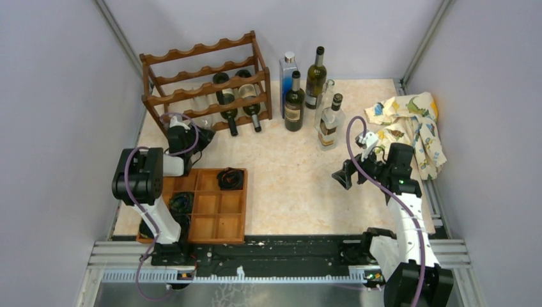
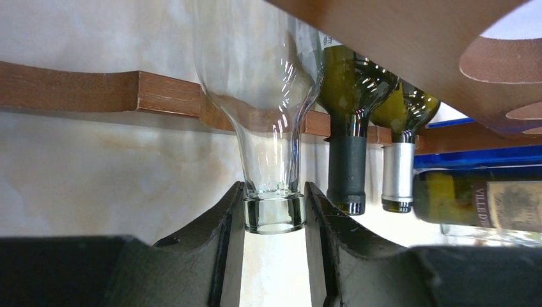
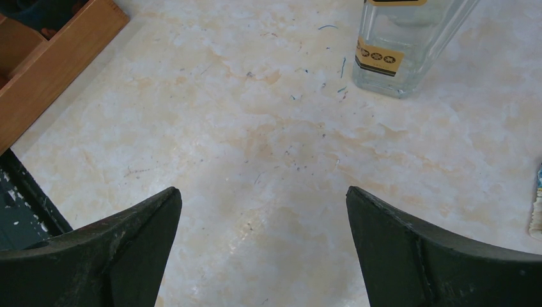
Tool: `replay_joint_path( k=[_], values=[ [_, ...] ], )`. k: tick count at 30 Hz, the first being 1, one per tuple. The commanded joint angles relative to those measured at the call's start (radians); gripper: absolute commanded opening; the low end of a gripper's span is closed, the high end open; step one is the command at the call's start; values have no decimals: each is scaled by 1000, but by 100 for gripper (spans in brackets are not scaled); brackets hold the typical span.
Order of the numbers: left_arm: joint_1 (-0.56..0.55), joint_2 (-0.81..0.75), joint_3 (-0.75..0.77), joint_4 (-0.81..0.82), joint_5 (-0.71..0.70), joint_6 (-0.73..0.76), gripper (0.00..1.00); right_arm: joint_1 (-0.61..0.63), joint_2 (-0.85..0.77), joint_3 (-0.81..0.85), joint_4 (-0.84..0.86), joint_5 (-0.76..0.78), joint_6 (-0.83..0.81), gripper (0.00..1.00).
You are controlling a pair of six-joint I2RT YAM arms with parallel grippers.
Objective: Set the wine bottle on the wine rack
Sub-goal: Adjust the wine bottle in the wine rack.
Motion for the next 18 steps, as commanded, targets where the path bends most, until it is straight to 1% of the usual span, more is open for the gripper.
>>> replay_joint_path(
  k=[1,8,10,11,13,17,18],
  values=[
    [-9,-10,42,-75,-130,145,5,-8,1,14,21,-30,-11,98],
    [-10,-29,14,-113,-174,174,5,-8,2,14,20,-28,-11,98],
    [-10,-23,31,-133,-159,185,5,-8,4,14,22,-29,-10,98],
    [-35,-19,45,-156,-157,190,5,-8,4,14,22,-30,-10,98],
    [-40,-14,66,-182,-156,199,5,-9,2,14,20,-30,-9,98],
    [-41,-18,71,-241,-180,176,5,-8,1,14,22,-29,-10,98],
    [-40,-16,70,-252,-205,165,5,-8,1,14,22,-29,-11,98]
  ],
)
